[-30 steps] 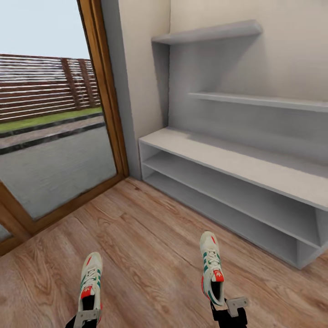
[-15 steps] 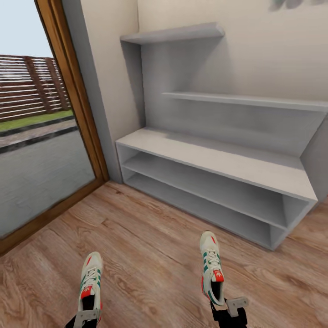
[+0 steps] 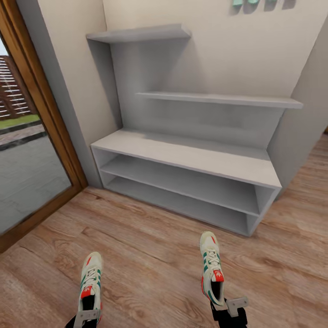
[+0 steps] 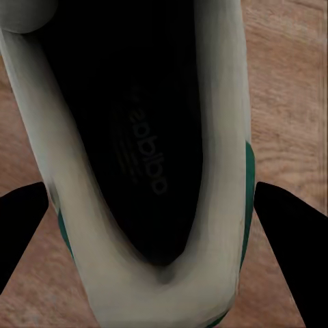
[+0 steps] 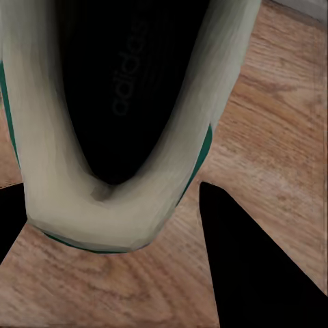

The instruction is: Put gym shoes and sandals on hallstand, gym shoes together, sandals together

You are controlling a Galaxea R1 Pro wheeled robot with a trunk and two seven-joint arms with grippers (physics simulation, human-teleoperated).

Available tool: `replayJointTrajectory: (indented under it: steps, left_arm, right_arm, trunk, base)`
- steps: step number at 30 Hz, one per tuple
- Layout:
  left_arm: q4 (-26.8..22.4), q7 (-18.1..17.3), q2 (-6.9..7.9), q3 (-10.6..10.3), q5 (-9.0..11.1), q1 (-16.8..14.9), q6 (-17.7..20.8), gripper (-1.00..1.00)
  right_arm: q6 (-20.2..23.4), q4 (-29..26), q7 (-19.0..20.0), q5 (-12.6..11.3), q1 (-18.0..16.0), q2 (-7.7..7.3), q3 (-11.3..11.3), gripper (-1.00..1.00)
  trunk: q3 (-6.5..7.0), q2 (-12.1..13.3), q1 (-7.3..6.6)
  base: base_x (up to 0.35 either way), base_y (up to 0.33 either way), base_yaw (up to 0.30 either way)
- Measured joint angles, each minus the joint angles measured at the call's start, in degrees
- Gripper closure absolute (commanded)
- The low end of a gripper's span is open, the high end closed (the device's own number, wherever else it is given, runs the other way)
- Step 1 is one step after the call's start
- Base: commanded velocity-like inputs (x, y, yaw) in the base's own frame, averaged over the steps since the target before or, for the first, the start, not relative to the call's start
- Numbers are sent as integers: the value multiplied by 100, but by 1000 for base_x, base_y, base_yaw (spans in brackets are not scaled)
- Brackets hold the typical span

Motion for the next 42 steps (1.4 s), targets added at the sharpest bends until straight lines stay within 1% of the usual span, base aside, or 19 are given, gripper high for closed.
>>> replayJointTrajectory:
  steps: [42]
  left_arm:
    - [0,-6,0,-7,0,1,0,100]
  right_arm:
    - [0,0,1,0,0,-9,-1,100]
  trunk:
    - [0,0,0]
  base:
    - [0,0,-300]
